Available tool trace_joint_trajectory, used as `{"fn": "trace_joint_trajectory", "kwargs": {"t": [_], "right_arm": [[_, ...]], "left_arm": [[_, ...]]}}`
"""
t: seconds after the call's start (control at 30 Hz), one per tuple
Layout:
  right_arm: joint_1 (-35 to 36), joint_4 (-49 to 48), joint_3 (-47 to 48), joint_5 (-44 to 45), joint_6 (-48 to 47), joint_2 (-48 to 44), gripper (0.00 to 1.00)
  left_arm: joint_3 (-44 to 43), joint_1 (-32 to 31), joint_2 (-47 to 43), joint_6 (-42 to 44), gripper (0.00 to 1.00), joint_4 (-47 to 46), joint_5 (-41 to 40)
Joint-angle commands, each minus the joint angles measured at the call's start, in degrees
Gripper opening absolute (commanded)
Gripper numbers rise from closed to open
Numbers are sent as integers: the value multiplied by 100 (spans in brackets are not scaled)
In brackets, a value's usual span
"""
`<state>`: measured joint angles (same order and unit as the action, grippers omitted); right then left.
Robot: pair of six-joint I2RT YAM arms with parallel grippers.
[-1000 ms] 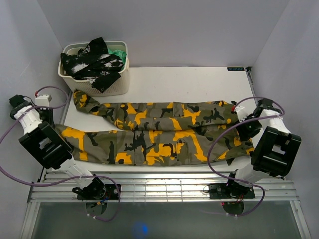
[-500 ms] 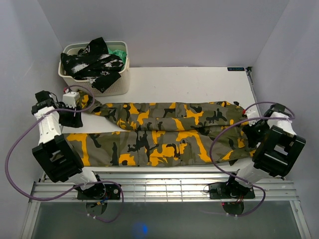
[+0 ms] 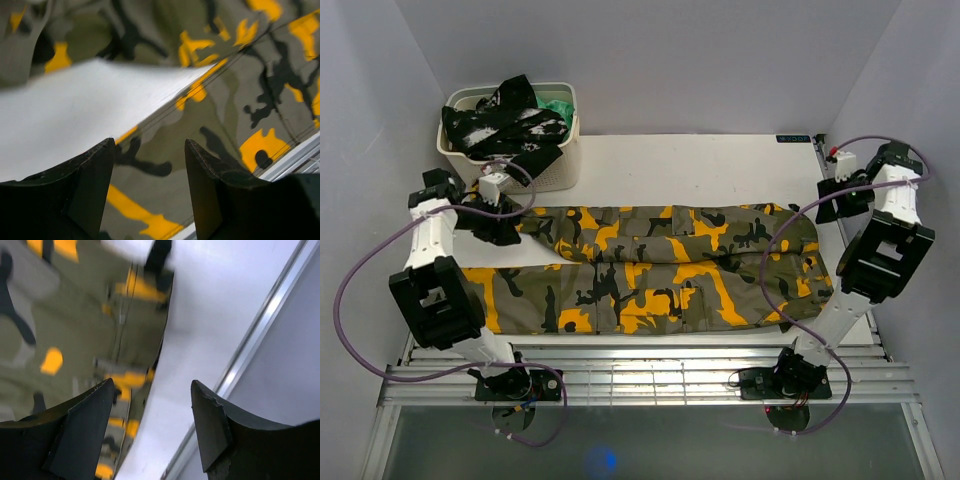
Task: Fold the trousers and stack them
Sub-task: Flatten the trousers out
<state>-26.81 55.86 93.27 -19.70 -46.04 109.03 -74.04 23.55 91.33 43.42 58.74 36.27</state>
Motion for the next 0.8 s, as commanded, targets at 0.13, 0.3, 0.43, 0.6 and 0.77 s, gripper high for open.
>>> {"fn": "trace_joint_trajectory", "kwargs": {"t": [0.13, 0.3, 0.43, 0.6, 0.77], "right_arm": [[773, -311, 1965, -526, 842, 1303, 69], [993, -848, 2318, -306, 1246, 1988, 67], [1037, -1006, 2126, -315, 1431, 2271, 69], [1064, -823, 1651, -569, 1335, 2280, 71], [1002, -382, 1405, -1078, 1273, 2018, 32]], "left_arm": [[-164, -1622, -405, 115, 68, -606, 1568], [-119, -2581, -222, -630, 68, -1556, 953], [-163, -2899, 112, -1115, 69, -1997, 313], [-155, -3312, 631, -1397, 69, -2121, -558], [-93, -3392, 1448, -1853, 64, -2279, -1314]]}}
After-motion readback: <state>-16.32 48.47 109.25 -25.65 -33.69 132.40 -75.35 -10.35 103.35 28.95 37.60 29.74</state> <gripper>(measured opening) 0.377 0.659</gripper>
